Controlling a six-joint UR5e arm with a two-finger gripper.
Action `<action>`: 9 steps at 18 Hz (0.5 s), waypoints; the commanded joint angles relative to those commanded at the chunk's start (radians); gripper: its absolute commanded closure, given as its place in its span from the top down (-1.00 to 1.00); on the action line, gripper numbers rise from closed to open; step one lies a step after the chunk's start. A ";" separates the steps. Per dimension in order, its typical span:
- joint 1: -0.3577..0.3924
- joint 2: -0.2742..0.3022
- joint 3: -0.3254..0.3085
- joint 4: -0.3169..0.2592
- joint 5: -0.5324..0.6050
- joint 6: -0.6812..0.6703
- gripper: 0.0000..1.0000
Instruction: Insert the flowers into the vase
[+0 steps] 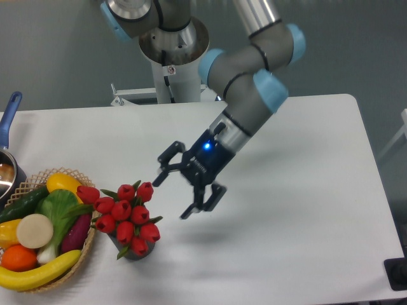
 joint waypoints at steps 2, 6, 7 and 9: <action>0.015 0.043 0.005 -0.002 0.146 -0.002 1.00; 0.107 0.143 0.009 -0.029 0.234 0.000 1.00; 0.133 0.166 0.011 -0.053 0.239 0.011 1.00; 0.160 0.200 0.026 -0.110 0.292 0.041 1.00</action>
